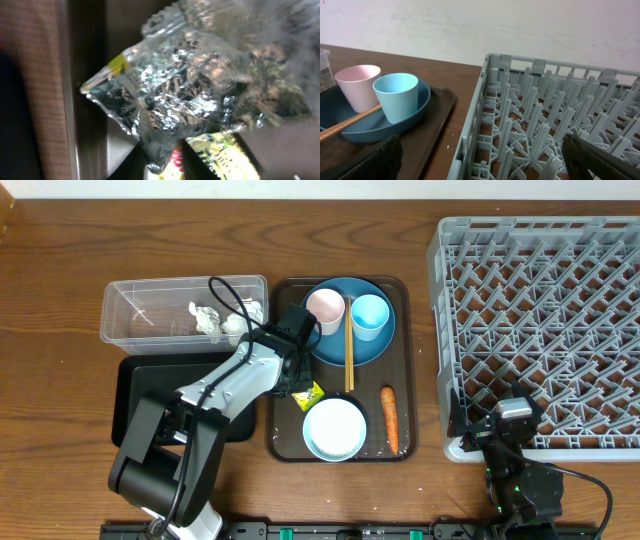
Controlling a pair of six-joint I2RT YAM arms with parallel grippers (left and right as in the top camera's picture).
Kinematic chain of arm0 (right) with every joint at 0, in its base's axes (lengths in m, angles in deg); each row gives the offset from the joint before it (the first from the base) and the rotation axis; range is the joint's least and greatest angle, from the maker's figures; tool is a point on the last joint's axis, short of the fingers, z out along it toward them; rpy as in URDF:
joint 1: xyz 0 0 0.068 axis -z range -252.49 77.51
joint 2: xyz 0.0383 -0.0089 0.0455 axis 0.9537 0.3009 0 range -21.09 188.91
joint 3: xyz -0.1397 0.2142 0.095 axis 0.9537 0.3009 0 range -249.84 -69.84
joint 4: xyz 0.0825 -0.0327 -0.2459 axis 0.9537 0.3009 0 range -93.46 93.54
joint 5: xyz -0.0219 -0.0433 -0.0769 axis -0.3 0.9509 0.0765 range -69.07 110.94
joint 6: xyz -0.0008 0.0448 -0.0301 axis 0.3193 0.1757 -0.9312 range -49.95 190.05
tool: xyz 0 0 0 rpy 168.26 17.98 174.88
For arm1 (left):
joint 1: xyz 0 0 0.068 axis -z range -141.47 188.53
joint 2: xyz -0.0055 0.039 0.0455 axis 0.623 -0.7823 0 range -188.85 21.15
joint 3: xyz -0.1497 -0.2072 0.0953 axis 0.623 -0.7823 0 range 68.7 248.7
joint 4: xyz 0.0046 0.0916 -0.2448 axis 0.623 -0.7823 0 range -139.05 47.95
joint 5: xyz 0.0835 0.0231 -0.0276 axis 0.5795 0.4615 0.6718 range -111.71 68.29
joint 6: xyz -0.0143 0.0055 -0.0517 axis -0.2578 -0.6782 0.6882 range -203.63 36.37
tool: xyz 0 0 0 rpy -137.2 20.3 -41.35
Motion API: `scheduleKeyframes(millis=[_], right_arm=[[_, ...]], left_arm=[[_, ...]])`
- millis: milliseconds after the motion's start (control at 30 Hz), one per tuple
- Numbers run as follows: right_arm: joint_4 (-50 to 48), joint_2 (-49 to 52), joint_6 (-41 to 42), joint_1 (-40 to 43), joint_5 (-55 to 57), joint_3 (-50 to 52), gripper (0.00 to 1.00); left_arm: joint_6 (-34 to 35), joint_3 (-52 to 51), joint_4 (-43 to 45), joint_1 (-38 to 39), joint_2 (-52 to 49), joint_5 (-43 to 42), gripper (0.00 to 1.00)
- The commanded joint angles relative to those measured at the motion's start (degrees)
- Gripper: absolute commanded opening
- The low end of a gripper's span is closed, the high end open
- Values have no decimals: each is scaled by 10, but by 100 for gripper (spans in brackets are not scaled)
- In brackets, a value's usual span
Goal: Sort waste into correct bins and load items into the dishwasher rack
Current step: 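Grasp the silver foil wrapper with the left gripper, then drop the foil wrapper into the clear plastic bin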
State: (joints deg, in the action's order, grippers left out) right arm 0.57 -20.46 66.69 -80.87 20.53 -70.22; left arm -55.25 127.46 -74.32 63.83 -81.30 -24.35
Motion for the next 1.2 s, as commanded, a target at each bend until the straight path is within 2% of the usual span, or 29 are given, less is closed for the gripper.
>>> scheduleKeyframes(millis=[0, 100, 300, 633, 800, 900, 1167], right_arm=[[3, -2, 5, -4, 1, 1, 99], [3, -2, 5, -4, 1, 1, 99], [3, -2, 5, -4, 1, 1, 99], [3, -2, 5, -4, 1, 1, 99], [3, -2, 5, -4, 1, 1, 99], [3, -2, 5, -4, 1, 1, 99], [3, -2, 5, -4, 1, 1, 99]], left_arm=[[-9, -6, 0, 2, -7, 3, 11], [-9, -6, -7, 2, -6, -1, 6], [-9, 2, -30, 1, 34, -2, 6], [-11, 35, -78, -26, 217, 5, 6], [-11, 35, -77, -106, 303, 17, 6], [-11, 35, -75, -171, 319, 47, 6], [-6, 34, -10, -308, 239, 59, 6]])
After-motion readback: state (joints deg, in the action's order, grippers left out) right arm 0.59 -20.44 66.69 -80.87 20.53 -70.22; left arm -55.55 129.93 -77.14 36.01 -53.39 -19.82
